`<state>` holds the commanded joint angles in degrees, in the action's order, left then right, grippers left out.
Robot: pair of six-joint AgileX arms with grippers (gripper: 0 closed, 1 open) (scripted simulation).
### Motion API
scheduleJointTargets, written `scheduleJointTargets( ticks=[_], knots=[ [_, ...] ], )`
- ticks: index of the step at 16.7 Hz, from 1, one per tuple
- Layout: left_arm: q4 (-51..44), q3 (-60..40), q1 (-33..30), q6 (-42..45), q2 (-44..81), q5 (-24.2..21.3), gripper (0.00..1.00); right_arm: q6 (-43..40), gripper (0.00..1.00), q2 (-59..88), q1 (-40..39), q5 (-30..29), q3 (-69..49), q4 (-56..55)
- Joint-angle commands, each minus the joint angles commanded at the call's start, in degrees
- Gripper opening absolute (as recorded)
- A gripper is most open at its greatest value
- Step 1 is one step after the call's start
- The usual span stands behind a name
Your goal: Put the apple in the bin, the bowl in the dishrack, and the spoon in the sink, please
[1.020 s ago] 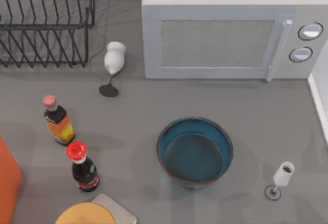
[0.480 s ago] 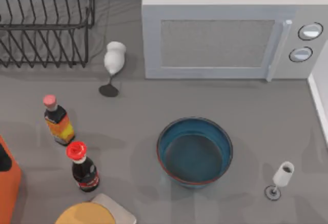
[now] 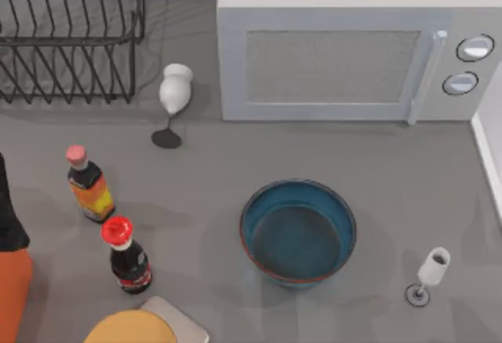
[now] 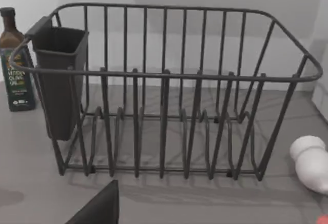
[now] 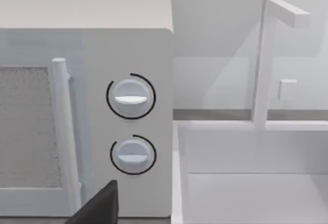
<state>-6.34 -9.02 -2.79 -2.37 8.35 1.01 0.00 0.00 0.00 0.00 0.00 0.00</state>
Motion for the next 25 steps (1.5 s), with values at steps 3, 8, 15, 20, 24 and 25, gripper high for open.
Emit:
scheduleJointTargets(
  ticks=[3, 8, 15, 20, 24, 25],
  knots=[
    [-8.37, -12.42, -5.31, -5.16, 12.04, -0.15, 1.00, 0.00, 1.00, 0.00, 0.00, 0.00, 0.00, 0.00],
    [-27.39, -42.25, -16.58, -16.13, 41.88, -0.26, 1.00, 0.00, 1.00, 0.00, 0.00, 0.00, 0.00, 0.00],
    [-56.87, -87.68, -33.69, -32.70, 90.04, -0.88, 1.00, 0.00, 1.00, 0.00, 0.00, 0.00, 0.00, 0.00],
    [-73.51, -113.88, -44.01, -42.83, 115.47, -1.36, 1.00, 0.00, 1.00, 0.00, 0.00, 0.00, 0.00, 0.00],
    [-81.93, -129.09, -49.78, -48.44, 128.61, -1.44, 1.00, 0.00, 1.00, 0.00, 0.00, 0.00, 0.00, 0.00],
    [-83.29, -131.65, -50.77, -49.39, 130.83, -1.42, 1.00, 0.00, 1.00, 0.00, 0.00, 0.00, 0.00, 0.00]
  ],
)
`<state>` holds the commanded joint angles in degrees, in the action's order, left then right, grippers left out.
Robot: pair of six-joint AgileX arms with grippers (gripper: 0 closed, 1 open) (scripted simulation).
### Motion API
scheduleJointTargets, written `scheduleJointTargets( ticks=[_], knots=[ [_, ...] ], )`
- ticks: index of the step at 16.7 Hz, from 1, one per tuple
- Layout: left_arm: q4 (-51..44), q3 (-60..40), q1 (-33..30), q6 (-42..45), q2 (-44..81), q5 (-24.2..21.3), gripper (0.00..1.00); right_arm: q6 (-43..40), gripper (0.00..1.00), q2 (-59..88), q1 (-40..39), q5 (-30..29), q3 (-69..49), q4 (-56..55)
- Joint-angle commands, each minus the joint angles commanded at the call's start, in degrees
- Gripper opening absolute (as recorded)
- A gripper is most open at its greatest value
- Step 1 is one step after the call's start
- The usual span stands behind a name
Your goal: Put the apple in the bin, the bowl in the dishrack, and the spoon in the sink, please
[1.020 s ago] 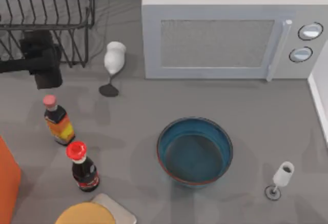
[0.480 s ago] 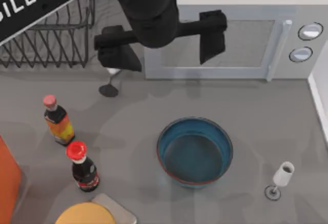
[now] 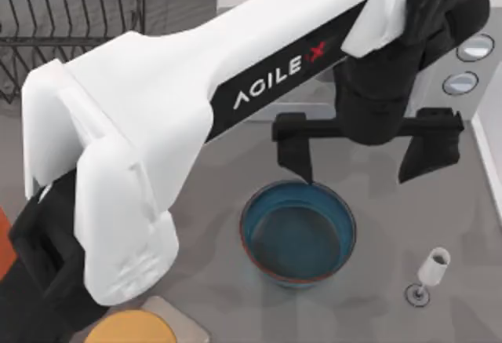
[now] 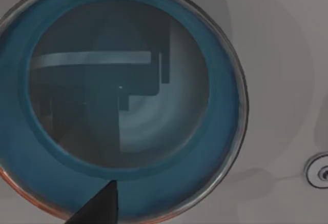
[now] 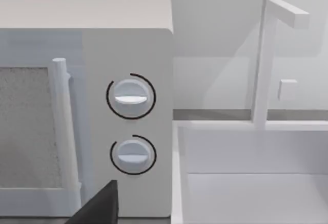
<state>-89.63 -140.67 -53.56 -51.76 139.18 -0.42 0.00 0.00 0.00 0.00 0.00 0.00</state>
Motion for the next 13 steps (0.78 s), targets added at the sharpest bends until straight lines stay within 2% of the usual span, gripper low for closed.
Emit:
scheduleJointTargets(
  ticks=[3, 9, 13],
  knots=[
    [-2.14, -4.06, -1.61, -1.54, 3.71, 0.04, 1.00, 0.00, 1.00, 0.00, 0.00, 0.00, 0.00, 0.00],
    [-1.92, -3.90, -1.40, -1.50, 3.78, 0.04, 1.00, 0.00, 1.00, 0.00, 0.00, 0.00, 0.00, 0.00],
    [4.39, 2.75, -1.41, -1.33, 3.04, 0.05, 1.00, 0.00, 1.00, 0.00, 0.00, 0.00, 0.00, 0.00]
  ],
)
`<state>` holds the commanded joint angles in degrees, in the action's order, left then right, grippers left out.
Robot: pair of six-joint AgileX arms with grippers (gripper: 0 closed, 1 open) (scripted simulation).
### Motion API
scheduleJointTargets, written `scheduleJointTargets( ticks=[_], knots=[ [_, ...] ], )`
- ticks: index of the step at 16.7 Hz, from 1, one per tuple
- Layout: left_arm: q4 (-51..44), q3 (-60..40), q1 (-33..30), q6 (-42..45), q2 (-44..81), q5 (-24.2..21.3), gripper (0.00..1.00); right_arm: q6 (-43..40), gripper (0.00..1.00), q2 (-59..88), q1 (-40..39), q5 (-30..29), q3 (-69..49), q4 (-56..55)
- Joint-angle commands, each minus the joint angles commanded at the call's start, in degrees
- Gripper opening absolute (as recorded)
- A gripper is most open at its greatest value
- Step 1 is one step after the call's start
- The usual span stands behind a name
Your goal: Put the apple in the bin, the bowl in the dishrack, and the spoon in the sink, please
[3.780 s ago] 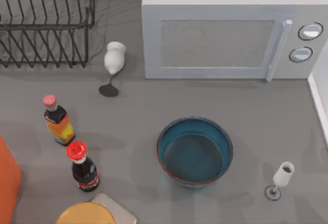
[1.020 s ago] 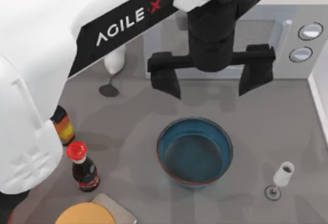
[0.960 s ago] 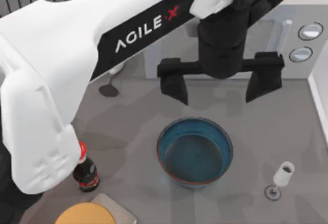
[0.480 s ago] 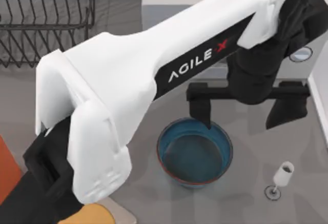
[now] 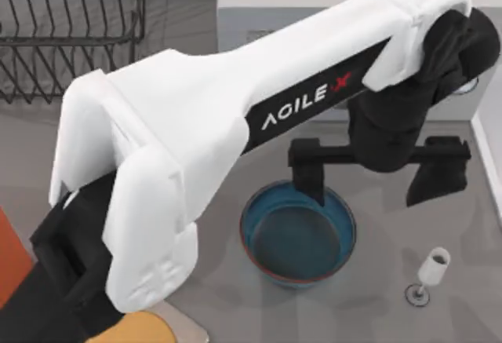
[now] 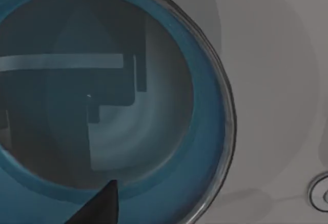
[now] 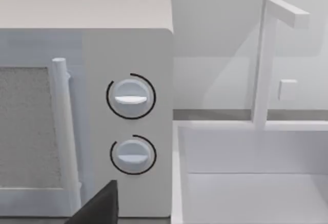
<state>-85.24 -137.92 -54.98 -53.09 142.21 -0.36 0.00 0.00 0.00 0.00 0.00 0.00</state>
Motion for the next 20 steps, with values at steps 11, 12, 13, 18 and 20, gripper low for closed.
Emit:
scheduleJointTargets(
  ticks=[11, 12, 13, 18, 20],
  knots=[
    [18.02, 19.83, -0.12, -0.15, -1.35, 0.02, 1.00, 0.00, 1.00, 0.00, 0.00, 0.00, 0.00, 0.00],
    [18.02, 19.83, -0.12, -0.15, -1.35, 0.02, 1.00, 0.00, 1.00, 0.00, 0.00, 0.00, 0.00, 0.00],
    [18.02, 19.83, -0.12, -0.15, -1.35, 0.02, 0.92, 0.00, 1.00, 0.00, 0.00, 0.00, 0.00, 0.00],
    [18.02, 19.83, -0.12, -0.15, -1.35, 0.02, 0.55, 0.00, 1.00, 0.00, 0.00, 0.00, 0.00, 0.00],
    [18.02, 19.83, -0.12, -0.15, -1.35, 0.02, 0.40, 0.00, 1.00, 0.00, 0.00, 0.00, 0.00, 0.00]
  ],
)
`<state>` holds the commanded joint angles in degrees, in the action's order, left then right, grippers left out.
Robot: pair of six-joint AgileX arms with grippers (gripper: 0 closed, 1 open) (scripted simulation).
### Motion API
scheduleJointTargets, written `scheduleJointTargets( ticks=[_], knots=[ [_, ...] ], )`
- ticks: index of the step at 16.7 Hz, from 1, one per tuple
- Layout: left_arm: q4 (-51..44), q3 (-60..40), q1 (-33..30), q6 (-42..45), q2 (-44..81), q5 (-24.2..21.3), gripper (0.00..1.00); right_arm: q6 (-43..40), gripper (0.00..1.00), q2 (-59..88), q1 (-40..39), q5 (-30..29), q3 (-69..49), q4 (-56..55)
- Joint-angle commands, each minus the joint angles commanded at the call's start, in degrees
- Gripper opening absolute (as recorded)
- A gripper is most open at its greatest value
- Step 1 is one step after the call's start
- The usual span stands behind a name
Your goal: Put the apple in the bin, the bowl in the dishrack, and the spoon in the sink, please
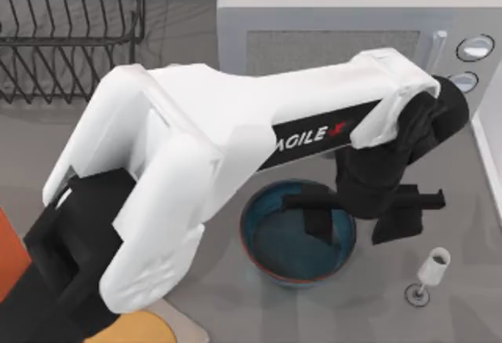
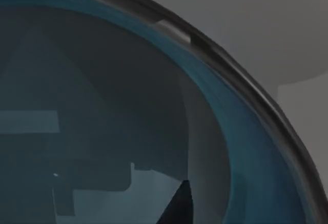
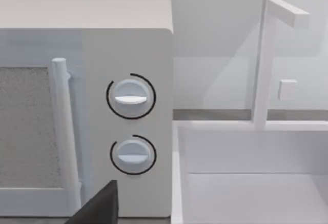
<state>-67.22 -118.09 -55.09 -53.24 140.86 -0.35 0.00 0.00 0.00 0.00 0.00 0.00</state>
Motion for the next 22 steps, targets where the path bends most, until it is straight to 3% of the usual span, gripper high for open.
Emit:
scheduleJointTargets(
  ticks=[5, 6, 16, 22],
  knots=[
    [0.00, 0.00, 0.00, 0.00, 0.00, 0.00, 0.02, 0.00, 1.00, 0.00, 0.00, 0.00, 0.00, 0.00],
    [0.00, 0.00, 0.00, 0.00, 0.00, 0.00, 0.00, 0.00, 1.00, 0.00, 0.00, 0.00, 0.00, 0.00],
    [-0.91, -0.79, -0.04, 0.05, 0.02, 0.01, 0.00, 0.00, 1.00, 0.00, 0.00, 0.00, 0.00, 0.00],
    [-15.24, -17.14, -0.14, -0.25, 1.46, 0.00, 0.00, 0.00, 1.00, 0.00, 0.00, 0.00, 0.00, 0.00]
  ],
)
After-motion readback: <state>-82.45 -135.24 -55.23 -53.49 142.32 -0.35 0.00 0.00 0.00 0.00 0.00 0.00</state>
